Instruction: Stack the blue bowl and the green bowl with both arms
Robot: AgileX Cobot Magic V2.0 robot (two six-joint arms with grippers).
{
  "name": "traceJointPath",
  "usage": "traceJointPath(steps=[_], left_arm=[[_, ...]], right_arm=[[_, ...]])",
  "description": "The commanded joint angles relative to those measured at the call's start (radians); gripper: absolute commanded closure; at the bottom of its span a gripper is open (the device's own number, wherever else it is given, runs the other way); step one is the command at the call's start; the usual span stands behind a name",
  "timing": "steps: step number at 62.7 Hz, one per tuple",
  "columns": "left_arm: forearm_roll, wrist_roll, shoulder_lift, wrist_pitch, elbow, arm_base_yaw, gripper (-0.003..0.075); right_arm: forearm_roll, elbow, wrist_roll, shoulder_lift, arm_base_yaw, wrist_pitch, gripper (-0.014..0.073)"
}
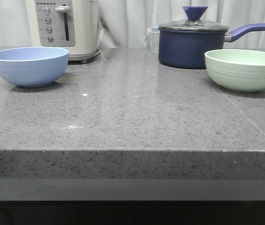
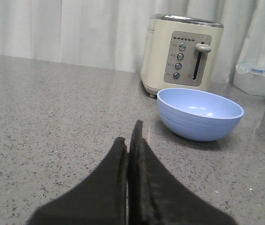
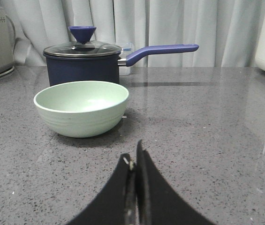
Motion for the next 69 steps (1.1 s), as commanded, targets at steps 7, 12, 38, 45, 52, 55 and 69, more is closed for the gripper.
traceJointPath(steps=[7, 12, 38, 45, 52, 55, 69], left_arm=[[-0.01, -0.007, -0.017, -0.08, 0.004, -0.007, 0.074], [-0.01, -0.007, -0.017, -0.08, 0.004, -0.007, 0.074], [-0.01, -0.007, -0.017, -0.081, 0.004, -0.007, 0.074], [-0.01, -0.007, -0.017, -0.085, 0.004, -0.007, 0.074], [-0.01, -0.007, -0.017, -0.136, -0.003, -0.007, 0.074], [-0.016, -0.007, -0.017, -0.139, -0.023, -0.007, 0.074], [-0.021, -0.007, -0.004, -0.018, -0.234, -0.007, 0.074]], right_arm=[[-0.009, -0.016, 0.0, -0.02, -0.006, -0.086, 0.0649], [-0.009, -0.016, 0.0, -0.02, -0.006, -0.086, 0.0649], [-0.009, -0.016, 0.0, -0.02, -0.006, -0.086, 0.0649], [-0.009, -0.016, 0.0, -0.02, -0.006, -0.096, 0.0649], [-0.009, -0.017, 0.0, -0.02, -0.006, -0.1, 0.0649], [-0.009, -0.03, 0.0, -0.02, -0.006, -0.094, 0.0649], [-0.01, -0.201, 0.0, -0.017, -0.006, 0.104, 0.0649]])
